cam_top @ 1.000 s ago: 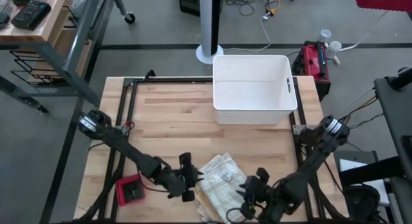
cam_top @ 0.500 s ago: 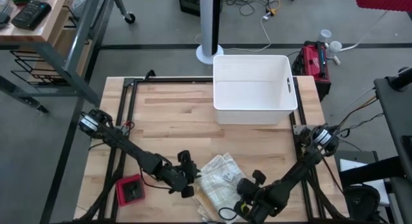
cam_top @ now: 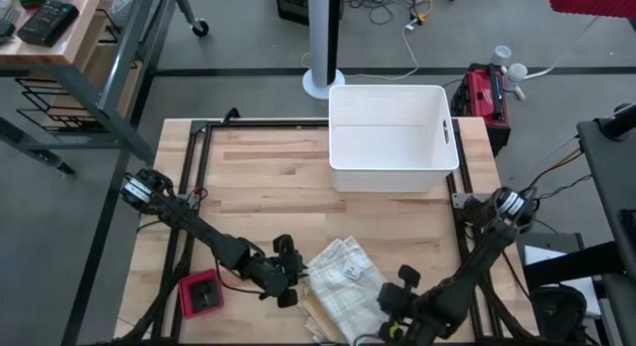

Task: Fold towel
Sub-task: Stack the light brown kitchen towel on top of the yellow kitchen towel

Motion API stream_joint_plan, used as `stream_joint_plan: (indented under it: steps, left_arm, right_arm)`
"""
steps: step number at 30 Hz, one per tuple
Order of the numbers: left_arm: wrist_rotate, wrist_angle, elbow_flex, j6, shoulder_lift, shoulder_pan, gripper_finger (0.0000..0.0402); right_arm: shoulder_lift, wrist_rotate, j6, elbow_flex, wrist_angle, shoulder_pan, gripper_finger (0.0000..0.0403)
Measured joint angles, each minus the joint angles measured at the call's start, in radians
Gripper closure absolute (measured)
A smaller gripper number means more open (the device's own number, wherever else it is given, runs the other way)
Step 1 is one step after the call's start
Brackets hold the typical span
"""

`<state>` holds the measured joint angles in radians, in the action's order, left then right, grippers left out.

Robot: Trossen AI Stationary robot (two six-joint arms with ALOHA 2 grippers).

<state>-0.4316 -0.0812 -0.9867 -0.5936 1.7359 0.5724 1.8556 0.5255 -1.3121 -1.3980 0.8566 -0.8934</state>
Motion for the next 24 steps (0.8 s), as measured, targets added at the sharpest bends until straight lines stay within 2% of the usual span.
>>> stream_joint_plan:
  steps: [3,8,14,19,24]
  left_arm:
    - [-0.001,-0.019,0.000,-0.002,0.000,-0.002,0.0326]
    - [-0.005,-0.102,0.000,-0.054,0.000,-0.003,0.0326]
    - [-0.007,-0.123,0.000,-0.075,0.000,-0.005,0.0326]
    - [-0.030,-0.110,0.001,-0.074,0.000,-0.002,0.0326]
    - [-0.030,-0.084,0.001,-0.063,0.000,0.012,0.0326]
  right_arm:
    - [-0.008,0.043,0.092,-0.002,-0.001,-0.026,0.0389]
    - [0.011,0.068,0.371,-0.002,-0.026,-0.059,0.0361]
    - [0.014,0.069,0.665,-0.007,-0.221,-0.086,0.0307]
    - [0.013,0.069,0.659,-0.017,-0.187,-0.088,0.0267]
    - [0.009,0.060,0.517,-0.015,-0.083,-0.088,0.0246]
